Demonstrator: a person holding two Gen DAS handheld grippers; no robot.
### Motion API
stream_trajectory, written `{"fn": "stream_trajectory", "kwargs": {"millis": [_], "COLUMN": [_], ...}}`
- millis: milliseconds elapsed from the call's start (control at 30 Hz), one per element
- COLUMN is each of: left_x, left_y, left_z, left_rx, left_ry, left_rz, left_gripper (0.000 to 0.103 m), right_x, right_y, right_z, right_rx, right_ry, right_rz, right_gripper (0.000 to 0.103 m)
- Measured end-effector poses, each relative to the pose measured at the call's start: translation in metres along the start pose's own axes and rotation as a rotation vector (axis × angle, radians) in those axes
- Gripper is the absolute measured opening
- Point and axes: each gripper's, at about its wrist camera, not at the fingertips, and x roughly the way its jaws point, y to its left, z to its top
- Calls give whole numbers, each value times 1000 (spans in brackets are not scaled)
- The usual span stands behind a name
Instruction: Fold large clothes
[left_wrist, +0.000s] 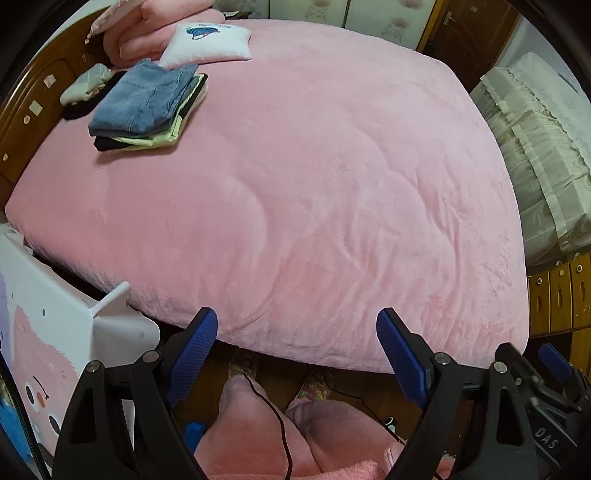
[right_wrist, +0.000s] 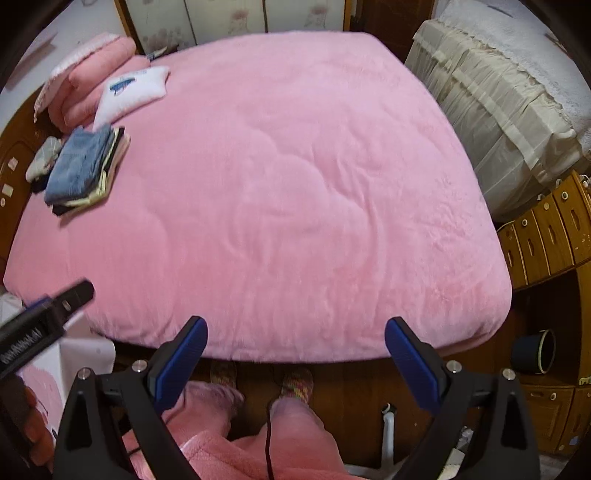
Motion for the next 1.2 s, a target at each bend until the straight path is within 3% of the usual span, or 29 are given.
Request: {"fn": "stream_trajectory", "kwargs": {"millis": [400,767,933,1000,1200], "left_x": [-29,-42,-42,-42,-41], "left_y": [-3,-2,-6,-7,-9], "left_z": [8,8,7,7,6], "left_rx": [120,155,181,187,194], "left_ry": [-186,-207,-202,-199,-191], "left_rz": [41,42,44,48,58], "left_gripper": [87,88,93,99,102], "right_x": [-8,-21,-21,-22,-30], "right_y": [23,37,37,39,36], "right_z": [6,5,5,4,3], "right_rx": [3,-8,5,5,20], "right_ry": [-70,-106,-92,-95,-126], "right_rz": [-31,-34,-33,-38,-47], "right_gripper": [103,103,103,103,103]}}
